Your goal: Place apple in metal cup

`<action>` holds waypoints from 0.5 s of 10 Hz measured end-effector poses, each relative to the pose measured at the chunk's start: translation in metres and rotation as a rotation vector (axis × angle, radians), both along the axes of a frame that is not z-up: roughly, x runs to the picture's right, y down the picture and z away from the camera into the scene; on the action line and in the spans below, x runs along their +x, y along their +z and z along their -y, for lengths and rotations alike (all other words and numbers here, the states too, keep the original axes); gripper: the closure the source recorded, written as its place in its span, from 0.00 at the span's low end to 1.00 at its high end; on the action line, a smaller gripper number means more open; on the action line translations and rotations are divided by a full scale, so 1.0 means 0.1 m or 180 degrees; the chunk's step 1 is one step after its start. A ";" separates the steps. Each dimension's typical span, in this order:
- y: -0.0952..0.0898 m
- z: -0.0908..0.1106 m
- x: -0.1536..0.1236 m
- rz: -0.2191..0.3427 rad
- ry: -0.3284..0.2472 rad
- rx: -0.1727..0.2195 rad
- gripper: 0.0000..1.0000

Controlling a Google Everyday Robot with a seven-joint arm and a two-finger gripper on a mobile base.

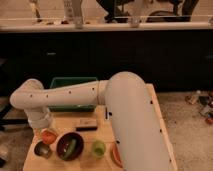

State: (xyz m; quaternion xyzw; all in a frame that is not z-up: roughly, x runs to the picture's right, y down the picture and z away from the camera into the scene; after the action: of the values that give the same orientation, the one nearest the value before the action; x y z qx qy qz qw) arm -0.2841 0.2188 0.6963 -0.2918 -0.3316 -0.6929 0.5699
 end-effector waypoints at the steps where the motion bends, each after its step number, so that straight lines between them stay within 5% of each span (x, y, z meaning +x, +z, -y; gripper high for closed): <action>1: -0.06 -0.02 -0.04 0.0021 0.0011 0.0014 1.00; 5: -0.23 -0.11 -0.19 0.0164 0.0052 -0.0030 1.00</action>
State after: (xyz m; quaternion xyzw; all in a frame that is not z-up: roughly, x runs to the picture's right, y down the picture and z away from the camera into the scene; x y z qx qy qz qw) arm -0.3031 0.2298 0.6731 -0.2737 -0.3518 -0.6939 0.5655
